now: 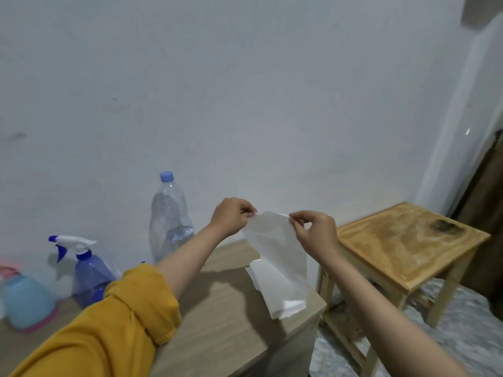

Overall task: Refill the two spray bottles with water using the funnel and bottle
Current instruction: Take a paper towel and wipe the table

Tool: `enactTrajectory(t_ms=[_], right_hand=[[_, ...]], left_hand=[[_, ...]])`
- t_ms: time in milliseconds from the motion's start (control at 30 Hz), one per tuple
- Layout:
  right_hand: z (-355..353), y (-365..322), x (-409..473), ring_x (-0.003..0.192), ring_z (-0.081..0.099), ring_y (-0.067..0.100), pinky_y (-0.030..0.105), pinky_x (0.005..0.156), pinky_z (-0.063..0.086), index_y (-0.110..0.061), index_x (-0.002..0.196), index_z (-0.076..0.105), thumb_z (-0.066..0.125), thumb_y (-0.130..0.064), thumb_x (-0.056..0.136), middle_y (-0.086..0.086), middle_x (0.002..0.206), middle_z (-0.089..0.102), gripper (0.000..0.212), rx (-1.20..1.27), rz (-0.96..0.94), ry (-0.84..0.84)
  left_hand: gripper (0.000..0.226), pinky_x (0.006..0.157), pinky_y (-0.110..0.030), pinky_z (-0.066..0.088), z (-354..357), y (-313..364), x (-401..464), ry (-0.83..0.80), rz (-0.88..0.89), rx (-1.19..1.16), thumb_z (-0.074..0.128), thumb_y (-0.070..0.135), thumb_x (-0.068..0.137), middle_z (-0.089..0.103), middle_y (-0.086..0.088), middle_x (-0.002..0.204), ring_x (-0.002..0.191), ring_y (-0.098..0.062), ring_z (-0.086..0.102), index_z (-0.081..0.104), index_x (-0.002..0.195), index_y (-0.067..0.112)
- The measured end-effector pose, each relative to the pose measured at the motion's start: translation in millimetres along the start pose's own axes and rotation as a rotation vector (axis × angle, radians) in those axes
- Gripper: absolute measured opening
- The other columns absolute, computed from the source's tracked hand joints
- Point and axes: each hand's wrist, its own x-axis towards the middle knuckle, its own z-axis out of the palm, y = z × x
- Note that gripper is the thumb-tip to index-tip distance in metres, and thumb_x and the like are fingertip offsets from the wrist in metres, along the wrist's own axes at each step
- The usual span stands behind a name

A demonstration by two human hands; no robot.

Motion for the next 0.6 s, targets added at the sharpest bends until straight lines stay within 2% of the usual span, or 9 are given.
enactTrajectory(t_ms=[100,200,300,433,600], right_hand=[[-1.9,-3.0,2.9,0.082,0.07,0.019,0.04,0.084,0.053,-0.014,0.087,0.078,0.07,-0.013,0.082,0.0,0.081,0.076,0.009,-0.041,-0.065,0.041],[-6.5,-2.3,5.4,0.084,0.07,0.023,0.045,0.083,0.053,-0.015,0.087,0.078,0.071,-0.014,0.082,0.0,0.082,0.076,0.009,-0.111,-0.132,0.054],[-13.1,1.7,9.0,0.087,0.07,0.022,0.044,0.085,0.052,-0.016,0.089,0.078,0.07,-0.016,0.083,-0.001,0.086,0.077,0.01,-0.15,-0.125,0.011],[-25.4,11.3,14.9,0.084,0.07,0.014,0.04,0.084,0.053,-0.016,0.089,0.078,0.07,-0.016,0.082,-0.003,0.086,0.076,0.01,-0.097,-0.025,0.023],[-34.4,20.4,14.9,0.079,0.067,0.009,0.029,0.077,0.053,-0.015,0.089,0.078,0.07,-0.013,0.082,-0.002,0.085,0.076,0.01,-0.05,-0.015,0.044]], left_hand=[[0.018,0.088,-0.037,0.052,2.4,4.9,-2.6,0.016,-0.016,-0.048,0.061,0.009,0.082,0.074,0.005,0.092,0.092,-0.013,0.066,0.075,0.087,0.018],[0.019,0.087,-0.036,0.052,8.2,11.0,-5.6,0.031,-0.038,-0.073,0.06,0.008,0.082,0.073,0.006,0.091,0.091,-0.012,0.066,0.075,0.085,0.019],[0.018,0.086,-0.037,0.052,14.7,14.7,-3.7,0.045,-0.061,-0.081,0.061,0.008,0.082,0.073,0.007,0.091,0.09,-0.012,0.065,0.075,0.084,0.02],[0.018,0.089,-0.037,0.052,22.0,23.5,1.9,0.057,-0.077,-0.117,0.06,0.006,0.084,0.072,0.006,0.096,0.094,-0.012,0.065,0.074,0.086,0.018],[0.02,0.091,-0.037,0.051,31.3,32.5,12.4,0.072,-0.071,-0.129,0.06,0.006,0.083,0.072,0.006,0.094,0.095,-0.014,0.065,0.074,0.084,0.02]])
